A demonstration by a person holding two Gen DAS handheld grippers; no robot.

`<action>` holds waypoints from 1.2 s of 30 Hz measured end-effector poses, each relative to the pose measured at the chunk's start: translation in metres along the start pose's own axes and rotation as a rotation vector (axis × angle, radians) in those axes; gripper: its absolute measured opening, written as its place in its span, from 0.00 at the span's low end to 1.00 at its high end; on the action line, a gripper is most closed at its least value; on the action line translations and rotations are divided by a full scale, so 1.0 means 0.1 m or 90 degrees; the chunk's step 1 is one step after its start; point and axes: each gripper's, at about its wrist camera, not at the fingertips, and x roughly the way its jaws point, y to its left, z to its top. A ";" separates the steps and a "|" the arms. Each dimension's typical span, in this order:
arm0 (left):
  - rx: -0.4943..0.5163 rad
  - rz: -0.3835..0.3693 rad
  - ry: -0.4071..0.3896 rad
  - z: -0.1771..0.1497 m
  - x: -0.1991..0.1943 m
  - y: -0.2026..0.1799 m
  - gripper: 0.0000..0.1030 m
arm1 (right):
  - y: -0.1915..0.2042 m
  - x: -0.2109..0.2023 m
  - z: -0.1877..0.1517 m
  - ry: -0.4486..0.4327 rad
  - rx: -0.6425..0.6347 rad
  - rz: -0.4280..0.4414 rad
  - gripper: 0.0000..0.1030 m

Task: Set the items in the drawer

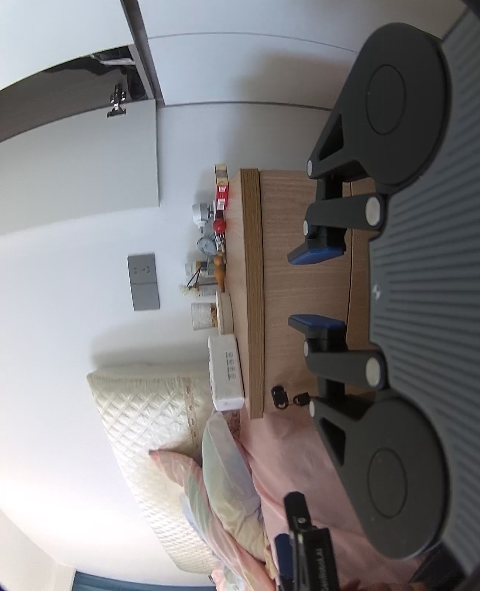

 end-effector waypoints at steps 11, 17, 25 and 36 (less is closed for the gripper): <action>0.014 -0.006 0.010 -0.01 0.02 -0.03 0.99 | 0.06 0.10 -0.03 0.006 -0.005 -0.012 0.34; 0.002 0.000 0.019 -0.02 0.03 -0.03 1.00 | 0.11 0.08 -0.06 0.001 -0.007 -0.025 0.63; 0.009 0.015 0.026 -0.04 0.03 -0.03 1.00 | 0.09 0.04 -0.08 0.010 -0.005 -0.017 0.85; 0.008 0.024 0.020 -0.04 0.01 0.01 1.00 | 0.10 0.04 -0.08 0.003 -0.002 -0.013 0.85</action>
